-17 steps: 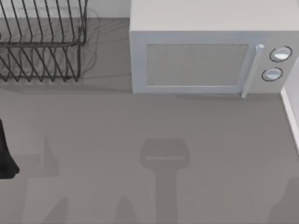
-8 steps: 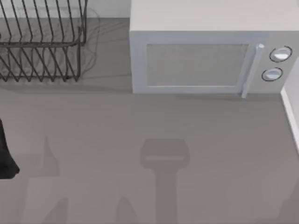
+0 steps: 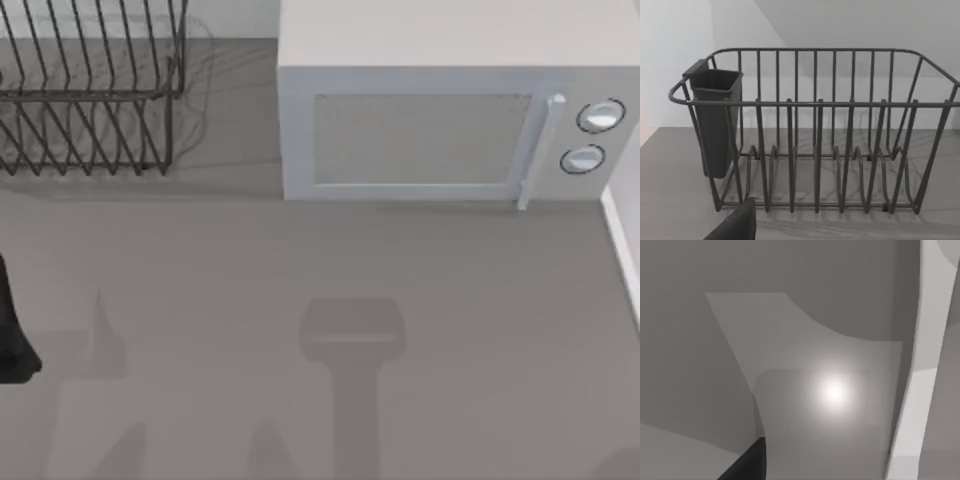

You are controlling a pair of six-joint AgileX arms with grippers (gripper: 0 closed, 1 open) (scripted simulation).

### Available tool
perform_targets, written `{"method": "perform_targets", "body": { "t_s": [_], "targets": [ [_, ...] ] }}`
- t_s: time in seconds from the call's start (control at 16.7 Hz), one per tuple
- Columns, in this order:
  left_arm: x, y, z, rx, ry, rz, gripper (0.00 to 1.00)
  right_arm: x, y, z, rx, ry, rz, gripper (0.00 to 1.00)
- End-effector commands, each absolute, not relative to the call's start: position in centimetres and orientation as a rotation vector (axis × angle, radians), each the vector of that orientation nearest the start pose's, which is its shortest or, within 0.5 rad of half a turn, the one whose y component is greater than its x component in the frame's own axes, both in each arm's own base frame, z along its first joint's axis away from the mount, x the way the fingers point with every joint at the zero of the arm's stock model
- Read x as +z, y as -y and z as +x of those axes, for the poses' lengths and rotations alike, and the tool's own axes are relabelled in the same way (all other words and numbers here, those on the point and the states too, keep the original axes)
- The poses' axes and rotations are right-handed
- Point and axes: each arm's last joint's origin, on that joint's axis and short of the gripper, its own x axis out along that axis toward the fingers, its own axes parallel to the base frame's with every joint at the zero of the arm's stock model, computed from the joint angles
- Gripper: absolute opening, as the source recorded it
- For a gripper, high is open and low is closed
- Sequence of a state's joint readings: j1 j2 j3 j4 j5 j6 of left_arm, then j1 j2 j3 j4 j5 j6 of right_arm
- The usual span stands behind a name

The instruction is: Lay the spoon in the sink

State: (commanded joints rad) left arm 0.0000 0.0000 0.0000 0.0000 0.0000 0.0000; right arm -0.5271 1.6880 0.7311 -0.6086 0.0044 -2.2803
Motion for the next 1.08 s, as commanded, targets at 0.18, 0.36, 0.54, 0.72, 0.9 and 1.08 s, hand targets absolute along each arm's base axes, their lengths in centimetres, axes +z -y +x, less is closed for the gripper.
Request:
{"method": "perform_targets", "body": {
  "t_s": [0.18,0.36,0.54,0.72,0.9,1.08],
  "targets": [
    [16.00,0.12,10.57,0.000,0.000,0.000,1.00,9.31,12.36,21.29,1.341,-1.120,-1.348,1.00],
    [16.00,0.12,10.57,0.000,0.000,0.000,1.00,9.31,12.36,21.29,1.341,-1.120,-1.348,0.92],
    [16.00,0.12,10.57,0.000,0.000,0.000,1.00,9.31,12.36,21.29,1.341,-1.120,-1.348,0.70],
    [16.00,0.12,10.57,0.000,0.000,0.000,1.00,9.31,12.36,21.29,1.341,-1.120,-1.348,0.47],
    [16.00,0.12,10.57,0.000,0.000,0.000,1.00,9.31,12.36,21.29,1.341,-1.120,-1.348,0.25],
    [16.00,0.12,10.57,0.000,0.000,0.000,1.00,9.31,12.36,21.29,1.341,-1.120,-1.348,0.02]
  ]
}}
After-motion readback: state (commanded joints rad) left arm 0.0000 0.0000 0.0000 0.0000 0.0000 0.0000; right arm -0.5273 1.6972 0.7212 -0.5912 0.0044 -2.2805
